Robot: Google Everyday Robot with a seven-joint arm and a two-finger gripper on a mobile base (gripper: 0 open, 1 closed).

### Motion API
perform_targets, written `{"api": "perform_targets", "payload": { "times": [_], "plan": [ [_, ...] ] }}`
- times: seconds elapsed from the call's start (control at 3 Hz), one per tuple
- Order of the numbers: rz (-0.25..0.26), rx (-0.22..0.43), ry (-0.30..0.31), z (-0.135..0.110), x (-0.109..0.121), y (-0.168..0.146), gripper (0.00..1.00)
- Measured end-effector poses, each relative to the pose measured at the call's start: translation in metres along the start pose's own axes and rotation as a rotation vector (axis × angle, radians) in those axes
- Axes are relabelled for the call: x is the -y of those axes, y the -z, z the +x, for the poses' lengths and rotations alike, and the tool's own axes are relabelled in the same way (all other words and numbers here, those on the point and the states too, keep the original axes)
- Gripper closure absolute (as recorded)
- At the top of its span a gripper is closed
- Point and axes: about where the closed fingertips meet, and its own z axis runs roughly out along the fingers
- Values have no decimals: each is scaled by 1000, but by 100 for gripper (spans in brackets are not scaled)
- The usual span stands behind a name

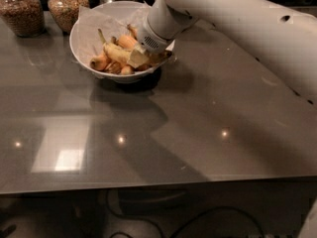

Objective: Pick banana from white bowl

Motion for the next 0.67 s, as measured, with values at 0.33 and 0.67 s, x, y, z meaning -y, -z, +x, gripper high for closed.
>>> {"api": "perform_targets", "payload": {
  "times": [0.33,0.67],
  "plan": [
    [13,49,9,-12,-1,15,100],
    [26,112,4,-19,-2,38,100]
  ]
}}
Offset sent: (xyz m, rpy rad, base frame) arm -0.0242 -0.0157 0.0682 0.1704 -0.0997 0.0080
